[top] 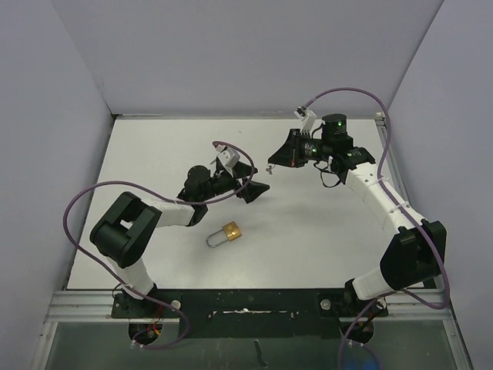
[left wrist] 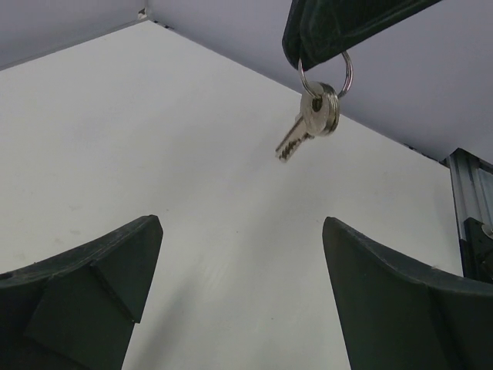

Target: Unlock with the key

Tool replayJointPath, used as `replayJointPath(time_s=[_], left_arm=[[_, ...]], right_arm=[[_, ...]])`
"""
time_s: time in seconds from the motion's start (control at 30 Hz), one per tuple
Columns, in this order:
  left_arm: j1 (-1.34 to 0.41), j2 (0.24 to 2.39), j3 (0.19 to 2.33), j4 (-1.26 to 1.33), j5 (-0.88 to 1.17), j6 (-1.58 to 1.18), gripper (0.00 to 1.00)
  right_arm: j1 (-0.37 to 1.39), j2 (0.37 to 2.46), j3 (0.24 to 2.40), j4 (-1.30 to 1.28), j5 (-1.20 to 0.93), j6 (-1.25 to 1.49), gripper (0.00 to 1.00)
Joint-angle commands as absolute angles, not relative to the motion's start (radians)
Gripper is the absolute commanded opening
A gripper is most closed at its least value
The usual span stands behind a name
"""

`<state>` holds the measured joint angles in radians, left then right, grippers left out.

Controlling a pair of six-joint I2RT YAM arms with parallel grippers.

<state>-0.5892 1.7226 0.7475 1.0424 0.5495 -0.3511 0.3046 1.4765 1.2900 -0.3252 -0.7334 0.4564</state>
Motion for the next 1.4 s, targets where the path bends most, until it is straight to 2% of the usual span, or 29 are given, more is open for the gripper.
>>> replayJointPath(time_s=[0.0,0.17,0.47,0.73,0.93,1.37], left_arm=[[-0.596,1.761,0.841,1.195,0.593,-0.332,0.85],[-0.6,1.793,0.894,1.214,0.629,-0.333,0.84],[-0.613,1.824,0.914,1.268,0.737,-0.387,0.7],[-0.617,1.806,0.874,1.287,0.766,-0.403,0.64],[-0.617,1.78,0.852,1.292,0.796,-0.423,0.56],[-0.62,1.729,0.819,1.299,0.784,-0.418,0.52]], right_arm=[[0.311,1.451,1.289,-0.261,-0.792,0.481,0.0],[0.31,1.445,1.28,-0.263,-0.793,0.479,0.0],[0.311,1.442,1.269,-0.256,-0.782,0.486,0.0],[0.31,1.451,1.269,-0.241,-0.778,0.492,0.0],[0.307,1.457,1.263,-0.231,-0.774,0.495,0.0],[0.292,1.465,1.245,-0.221,-0.775,0.494,0.0]])
